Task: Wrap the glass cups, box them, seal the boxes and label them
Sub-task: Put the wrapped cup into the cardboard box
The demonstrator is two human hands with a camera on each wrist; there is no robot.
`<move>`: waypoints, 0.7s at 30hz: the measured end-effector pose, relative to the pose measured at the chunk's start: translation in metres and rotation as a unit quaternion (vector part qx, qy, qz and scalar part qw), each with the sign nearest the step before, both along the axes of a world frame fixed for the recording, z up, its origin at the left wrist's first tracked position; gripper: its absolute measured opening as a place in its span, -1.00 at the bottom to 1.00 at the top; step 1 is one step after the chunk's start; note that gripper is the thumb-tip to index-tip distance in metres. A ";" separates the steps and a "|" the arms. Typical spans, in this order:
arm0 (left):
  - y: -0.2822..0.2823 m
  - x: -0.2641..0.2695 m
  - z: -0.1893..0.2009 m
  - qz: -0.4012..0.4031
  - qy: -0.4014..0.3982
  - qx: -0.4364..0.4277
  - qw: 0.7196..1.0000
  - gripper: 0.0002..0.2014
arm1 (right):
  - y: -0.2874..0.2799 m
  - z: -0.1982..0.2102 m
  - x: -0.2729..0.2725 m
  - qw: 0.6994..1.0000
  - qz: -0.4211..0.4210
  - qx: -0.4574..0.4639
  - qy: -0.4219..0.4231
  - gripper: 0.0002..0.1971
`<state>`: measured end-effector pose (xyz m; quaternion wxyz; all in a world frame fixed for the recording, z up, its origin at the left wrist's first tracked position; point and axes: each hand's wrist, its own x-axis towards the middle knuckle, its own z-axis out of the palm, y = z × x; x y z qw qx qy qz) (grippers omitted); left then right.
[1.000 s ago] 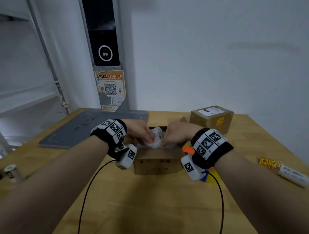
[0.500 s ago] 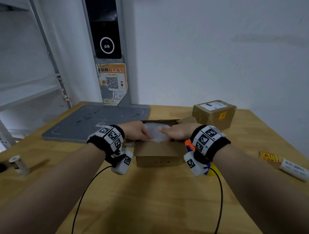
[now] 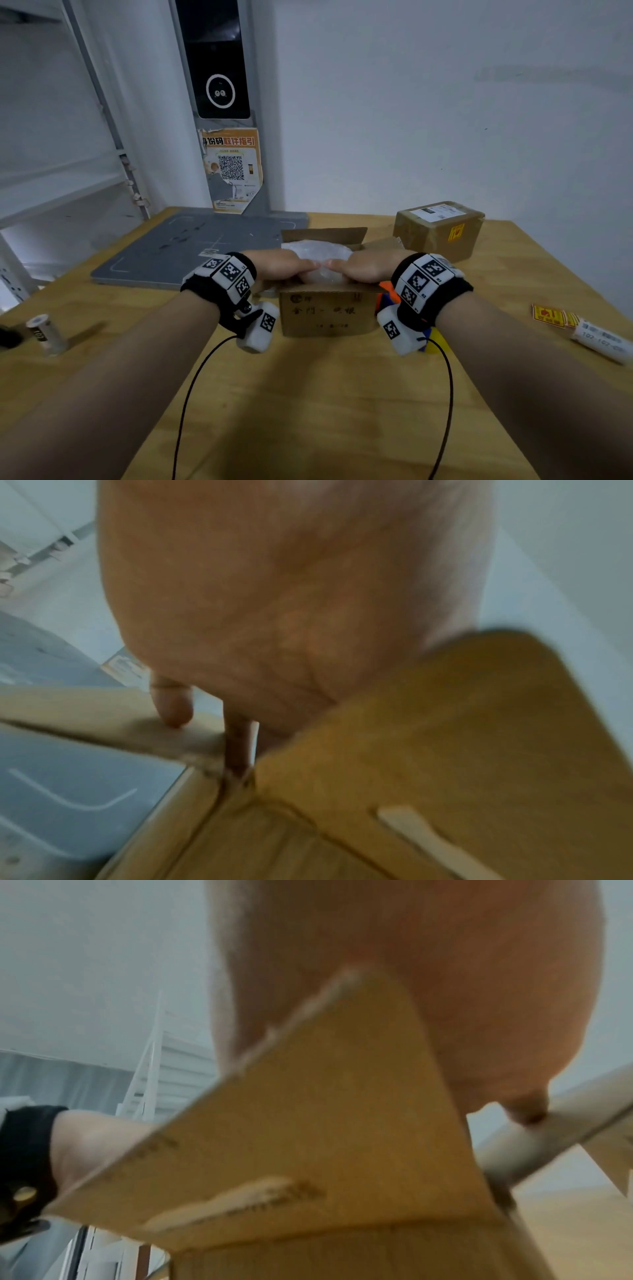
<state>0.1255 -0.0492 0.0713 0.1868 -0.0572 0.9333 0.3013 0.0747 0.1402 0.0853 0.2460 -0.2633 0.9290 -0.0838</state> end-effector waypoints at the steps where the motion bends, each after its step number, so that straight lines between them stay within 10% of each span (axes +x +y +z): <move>1: -0.002 0.002 0.005 -0.008 0.019 0.004 1.000 -0.48 | 0.003 0.005 0.000 1.000 0.005 -0.011 0.025 -0.32; 7: -0.024 0.001 0.017 0.091 0.162 0.082 0.979 -0.83 | 0.012 0.023 0.006 0.980 0.010 -0.150 0.130 -0.73; 15: -0.042 0.011 0.015 0.290 0.167 0.179 0.925 -0.73 | -0.026 0.014 0.008 0.994 0.082 -0.038 0.054 -0.42; 21: -0.039 0.014 0.018 0.257 0.189 0.288 0.903 -0.80 | -0.042 -0.005 -0.004 0.997 0.077 0.023 -0.016 -0.38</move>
